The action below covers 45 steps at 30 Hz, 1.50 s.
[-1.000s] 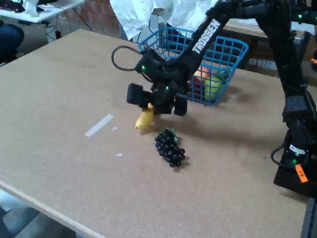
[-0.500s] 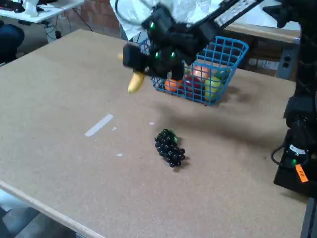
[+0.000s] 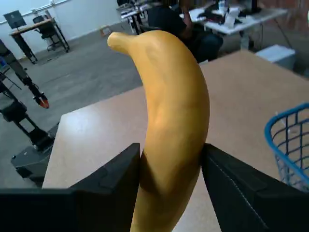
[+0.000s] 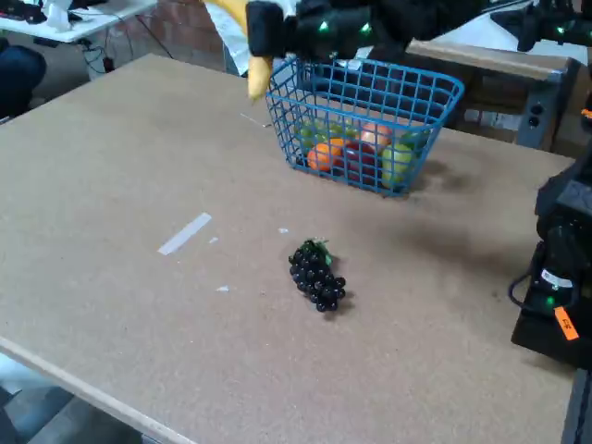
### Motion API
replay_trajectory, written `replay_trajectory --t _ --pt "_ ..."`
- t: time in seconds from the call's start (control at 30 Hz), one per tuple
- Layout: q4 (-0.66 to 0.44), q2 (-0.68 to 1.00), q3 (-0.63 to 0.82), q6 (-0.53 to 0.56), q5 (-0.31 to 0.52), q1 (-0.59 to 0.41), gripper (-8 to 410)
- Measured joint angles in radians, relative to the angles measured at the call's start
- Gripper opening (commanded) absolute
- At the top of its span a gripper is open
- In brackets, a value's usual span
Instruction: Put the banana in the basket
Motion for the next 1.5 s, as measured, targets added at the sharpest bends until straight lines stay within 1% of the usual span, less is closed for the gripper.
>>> replay_trajectory --t 0.13,0.3,0.5,0.67,0.9,1.03,1.3,1.5 --pt "-0.030 -0.062 0.000 -0.109 0.070 0.004 -1" --pt "-0.078 -0.121 0.000 -0.204 0.197 0.006 -1" --pt "-0.133 -0.179 0.000 -0.256 0.349 -0.015 -1" --pt "-0.193 -0.213 0.000 -0.255 0.410 -0.068 -1" --pt "-0.286 -0.230 -0.009 -0.202 0.423 -0.167 -1" --pt "-0.309 -0.230 -0.024 -0.175 0.418 -0.226 -1" --pt "-0.319 -0.208 -0.064 -0.126 0.338 -0.371 -1" --pt "-0.314 -0.145 -0.087 -0.109 0.278 -0.475 -1"
